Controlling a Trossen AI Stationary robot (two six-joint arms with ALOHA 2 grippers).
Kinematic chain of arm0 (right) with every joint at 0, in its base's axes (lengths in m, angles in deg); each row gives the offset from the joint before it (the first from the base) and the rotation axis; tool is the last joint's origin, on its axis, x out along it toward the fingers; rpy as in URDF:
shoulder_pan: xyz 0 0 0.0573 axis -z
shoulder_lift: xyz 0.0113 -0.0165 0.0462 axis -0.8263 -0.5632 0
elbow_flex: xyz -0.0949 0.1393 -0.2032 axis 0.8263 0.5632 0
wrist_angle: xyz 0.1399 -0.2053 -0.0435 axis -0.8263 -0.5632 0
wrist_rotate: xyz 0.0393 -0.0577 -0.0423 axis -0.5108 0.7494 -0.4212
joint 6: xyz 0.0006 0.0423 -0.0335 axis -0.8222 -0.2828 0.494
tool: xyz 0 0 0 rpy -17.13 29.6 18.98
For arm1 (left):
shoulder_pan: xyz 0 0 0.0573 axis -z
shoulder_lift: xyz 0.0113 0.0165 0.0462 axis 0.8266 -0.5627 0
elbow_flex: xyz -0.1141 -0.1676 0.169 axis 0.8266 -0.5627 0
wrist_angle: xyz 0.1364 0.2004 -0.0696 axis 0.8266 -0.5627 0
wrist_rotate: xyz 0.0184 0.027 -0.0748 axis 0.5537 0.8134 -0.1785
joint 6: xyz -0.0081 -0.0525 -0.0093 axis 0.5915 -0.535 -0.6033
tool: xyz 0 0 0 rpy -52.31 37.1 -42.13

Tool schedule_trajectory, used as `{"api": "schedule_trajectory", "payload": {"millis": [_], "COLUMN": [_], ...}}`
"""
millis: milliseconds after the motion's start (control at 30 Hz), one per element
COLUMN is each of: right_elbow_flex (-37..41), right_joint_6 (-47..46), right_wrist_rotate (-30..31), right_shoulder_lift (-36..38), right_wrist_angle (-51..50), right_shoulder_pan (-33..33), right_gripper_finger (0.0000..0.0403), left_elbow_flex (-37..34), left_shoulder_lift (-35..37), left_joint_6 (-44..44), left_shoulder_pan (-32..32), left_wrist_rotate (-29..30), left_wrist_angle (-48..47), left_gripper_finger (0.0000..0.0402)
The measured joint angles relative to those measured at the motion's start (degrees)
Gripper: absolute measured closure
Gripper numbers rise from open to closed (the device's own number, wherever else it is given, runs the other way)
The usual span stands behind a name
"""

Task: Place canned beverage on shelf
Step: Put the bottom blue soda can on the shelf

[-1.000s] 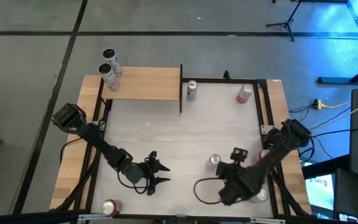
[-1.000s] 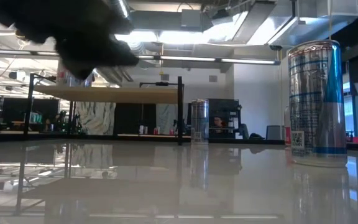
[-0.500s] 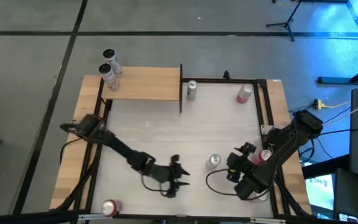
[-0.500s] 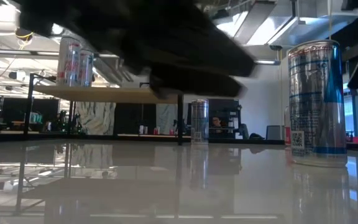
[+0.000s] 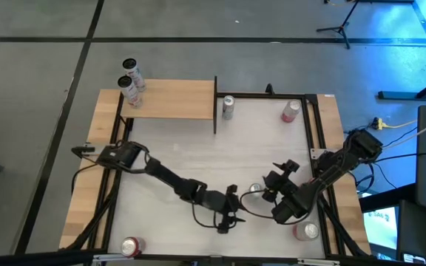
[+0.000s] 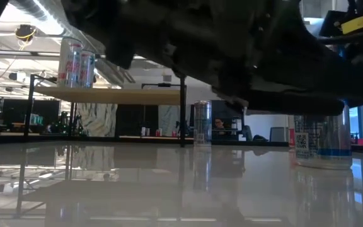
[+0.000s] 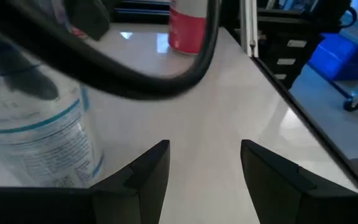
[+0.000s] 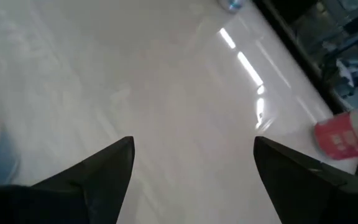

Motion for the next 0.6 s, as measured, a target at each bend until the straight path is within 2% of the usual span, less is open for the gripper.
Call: {"api": "schedule_trajectory", "payload": {"millis": [100, 267, 433, 600], "right_elbow_flex": [-0.02, -0.02, -0.04, -0.04], "right_joint_6": [2.51, 7.13, 10.32, 11.48], "right_wrist_rotate": [1.28, 0.78, -2.22, -5.23], "right_shoulder_lift": [0.00, 0.00, 0.00, 0.00], "right_wrist_angle": [2.84, 8.49, 12.66, 15.76], "right_shoulder_pan": [0.25, 0.19, 0.16, 0.18], "right_gripper_finger": [0.0077, 0.0077, 0.0077, 0.0077], "left_elbow_flex": [0.76, 0.76, 0.76, 0.76], "left_shoulder_lift": [-0.73, -0.73, -0.73, -0.73], "left_joint_6": [1.01, 0.92, -0.96, -3.62], "left_shoulder_pan": [-1.15, -2.34, -2.23, -1.76], "left_wrist_rotate": [0.64, 4.91, 9.30, 11.15], "left_wrist_angle": [0.22, -1.80, -5.55, -10.03], "left_gripper_finger": [0.0214, 0.0214, 0.0214, 0.0214]}}
